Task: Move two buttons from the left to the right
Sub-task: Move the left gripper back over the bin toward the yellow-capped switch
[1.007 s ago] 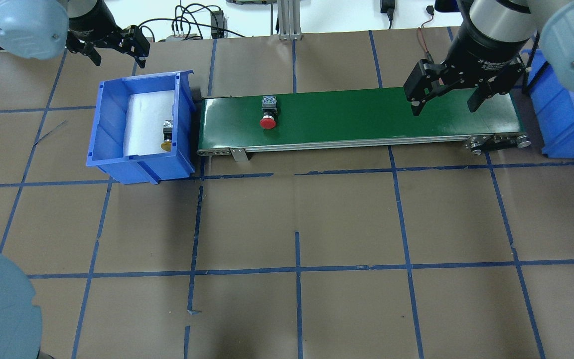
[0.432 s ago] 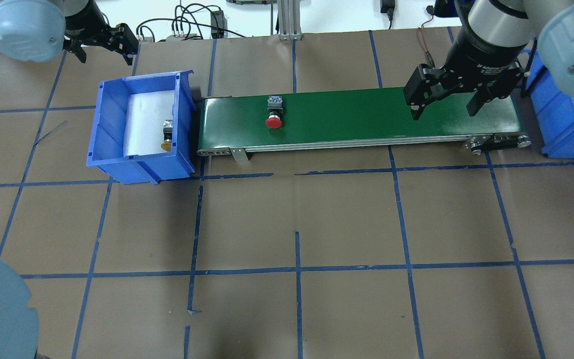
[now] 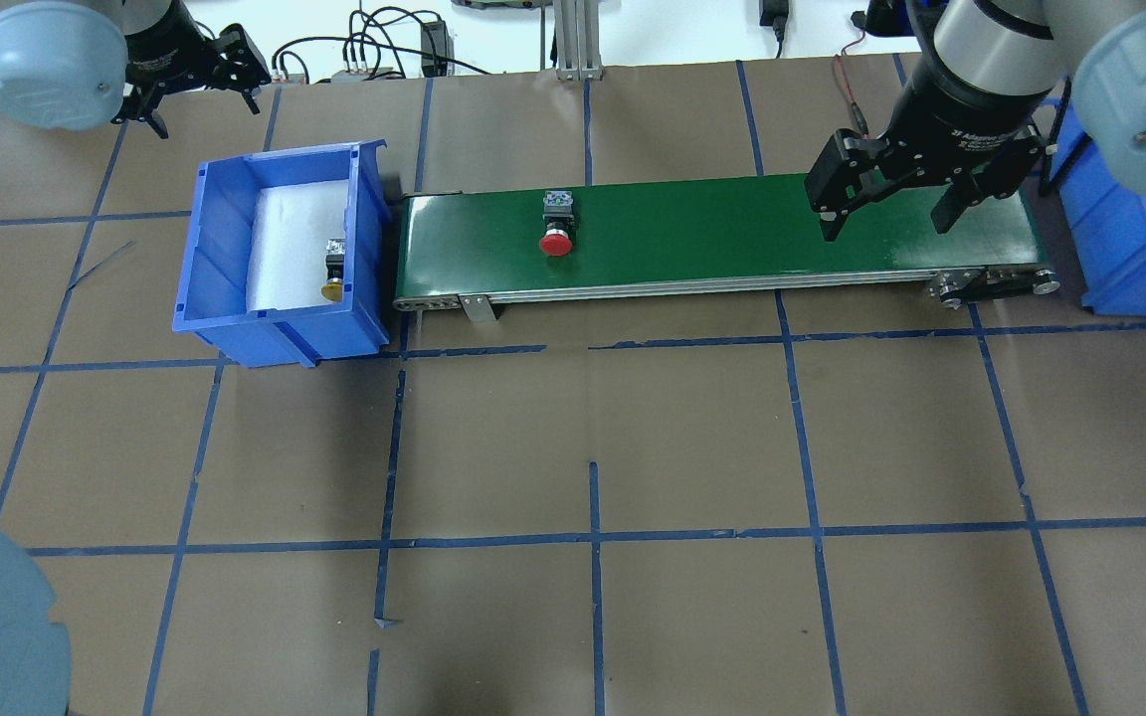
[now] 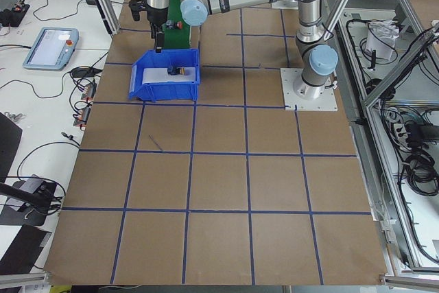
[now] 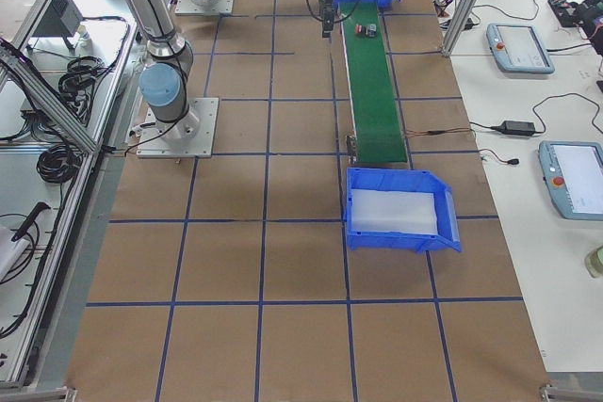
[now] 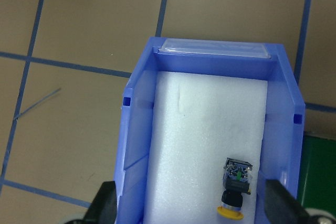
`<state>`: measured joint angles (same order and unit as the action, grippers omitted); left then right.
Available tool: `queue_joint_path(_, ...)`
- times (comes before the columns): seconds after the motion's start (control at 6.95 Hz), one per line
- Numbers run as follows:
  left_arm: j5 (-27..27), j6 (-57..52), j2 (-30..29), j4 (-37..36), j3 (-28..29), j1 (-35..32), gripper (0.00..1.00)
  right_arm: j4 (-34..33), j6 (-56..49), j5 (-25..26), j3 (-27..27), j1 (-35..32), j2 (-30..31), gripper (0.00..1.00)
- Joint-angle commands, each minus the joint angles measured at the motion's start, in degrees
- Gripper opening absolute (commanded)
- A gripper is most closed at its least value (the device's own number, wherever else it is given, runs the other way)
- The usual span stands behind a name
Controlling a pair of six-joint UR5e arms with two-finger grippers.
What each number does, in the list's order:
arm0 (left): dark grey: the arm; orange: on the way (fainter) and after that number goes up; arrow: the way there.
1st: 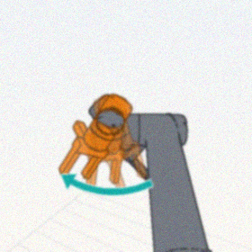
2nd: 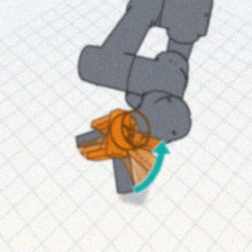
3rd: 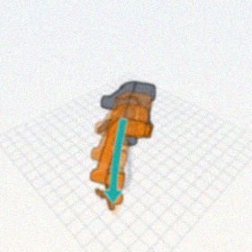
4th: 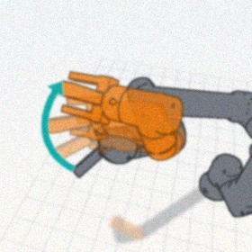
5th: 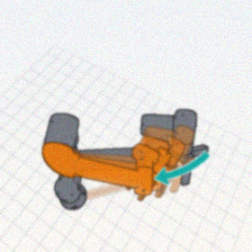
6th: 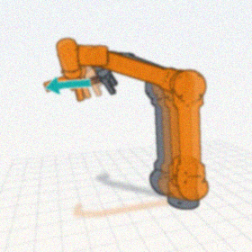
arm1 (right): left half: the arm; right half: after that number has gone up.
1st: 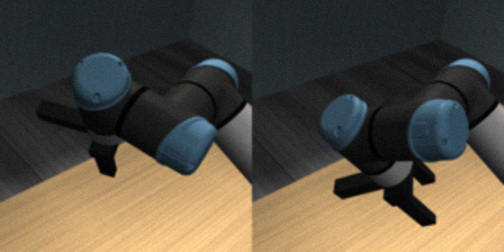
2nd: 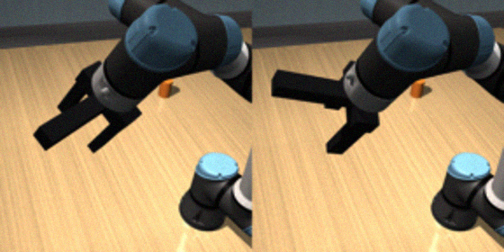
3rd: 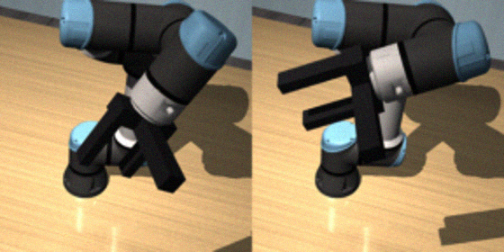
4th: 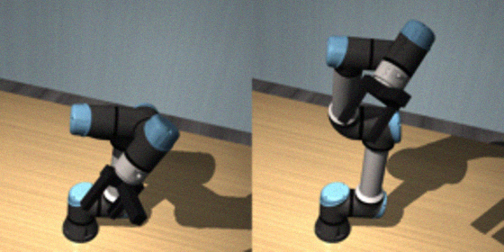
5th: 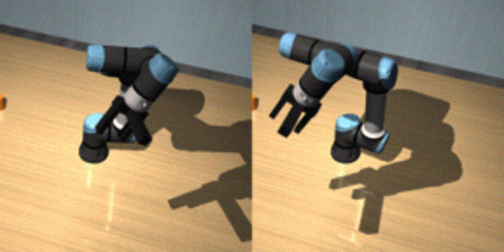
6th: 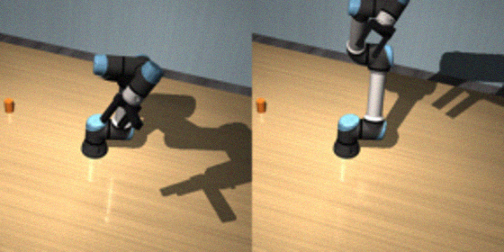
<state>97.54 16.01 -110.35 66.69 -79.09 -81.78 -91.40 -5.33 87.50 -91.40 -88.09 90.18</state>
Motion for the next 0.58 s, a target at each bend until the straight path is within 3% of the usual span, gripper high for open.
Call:
queue_joint_path(0.0,0.1,13.46,-0.56,-0.78,-0.88,0.39,1.0,0.0,-0.03,0.04,-0.09,-0.06,-0.01,1.0)
queue_joint_path(0.43,-0.25,32.26,0.23,-0.95,-5.11,0.05,1.0,0.0,-0.03,-0.22,0.0,-0.06,-0.18,1.0)
